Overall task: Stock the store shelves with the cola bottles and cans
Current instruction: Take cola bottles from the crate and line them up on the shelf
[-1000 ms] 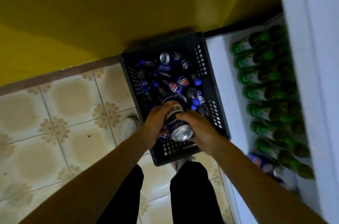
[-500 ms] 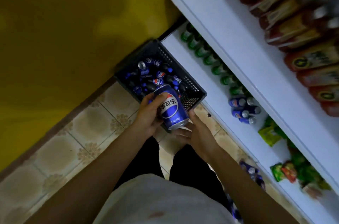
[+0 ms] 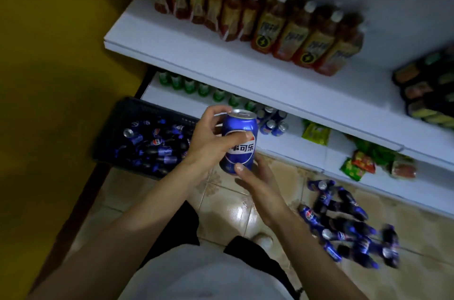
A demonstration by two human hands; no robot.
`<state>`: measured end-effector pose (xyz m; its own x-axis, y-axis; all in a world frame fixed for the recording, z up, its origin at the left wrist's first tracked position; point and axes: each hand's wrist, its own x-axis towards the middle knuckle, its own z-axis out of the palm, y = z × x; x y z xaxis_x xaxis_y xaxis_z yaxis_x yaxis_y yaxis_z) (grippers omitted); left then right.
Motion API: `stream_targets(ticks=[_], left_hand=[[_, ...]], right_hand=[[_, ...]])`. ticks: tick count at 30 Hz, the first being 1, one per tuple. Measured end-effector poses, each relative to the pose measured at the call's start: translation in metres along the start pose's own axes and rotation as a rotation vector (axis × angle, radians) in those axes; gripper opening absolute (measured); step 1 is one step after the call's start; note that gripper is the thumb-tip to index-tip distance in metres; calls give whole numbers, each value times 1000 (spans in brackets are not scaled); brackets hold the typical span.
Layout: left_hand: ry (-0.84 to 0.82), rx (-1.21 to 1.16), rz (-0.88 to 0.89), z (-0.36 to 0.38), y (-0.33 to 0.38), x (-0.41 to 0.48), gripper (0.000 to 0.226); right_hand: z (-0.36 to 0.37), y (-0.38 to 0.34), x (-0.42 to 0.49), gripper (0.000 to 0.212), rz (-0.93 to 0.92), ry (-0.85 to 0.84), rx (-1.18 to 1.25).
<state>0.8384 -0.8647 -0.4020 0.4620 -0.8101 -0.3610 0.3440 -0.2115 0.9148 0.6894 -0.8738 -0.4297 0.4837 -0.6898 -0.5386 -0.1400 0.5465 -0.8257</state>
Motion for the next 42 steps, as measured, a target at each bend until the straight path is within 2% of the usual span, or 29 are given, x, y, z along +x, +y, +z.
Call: stream_targets(ticks=[4, 10, 14, 17, 22, 26, 29, 33, 38, 42], left_hand=[[-102, 179, 150, 95, -3, -43, 59], [-223, 250, 373, 218, 0, -95, 71], [-295, 268, 456, 273, 18, -106, 85], [-324, 290, 500, 303, 39, -100, 90], [-338, 281, 566, 346, 82, -62, 92], [-359, 307, 680, 381, 119, -16, 77], [-400, 322, 753, 408, 150, 21, 68], [-440, 285, 819, 443, 190, 69, 63], [-518, 340, 844, 474, 226, 119, 63], [-557, 480, 800, 491, 247, 158, 80]], right_hand=[[-75, -15, -49, 71, -262, 126, -63], [-170, -47, -106, 74, -568, 321, -161], [-218, -83, -127, 84, -701, 433, -197], [-243, -116, -129, 83, -771, 460, -208], [-270, -178, -111, 74, -836, 518, -261], [-292, -240, -86, 68, -865, 531, -385], [-310, -289, -64, 74, -889, 592, -508], [-326, -350, -32, 78, -915, 649, -553], [-352, -401, 9, 74, -918, 661, -496], [-383, -436, 39, 71, -897, 690, -492]])
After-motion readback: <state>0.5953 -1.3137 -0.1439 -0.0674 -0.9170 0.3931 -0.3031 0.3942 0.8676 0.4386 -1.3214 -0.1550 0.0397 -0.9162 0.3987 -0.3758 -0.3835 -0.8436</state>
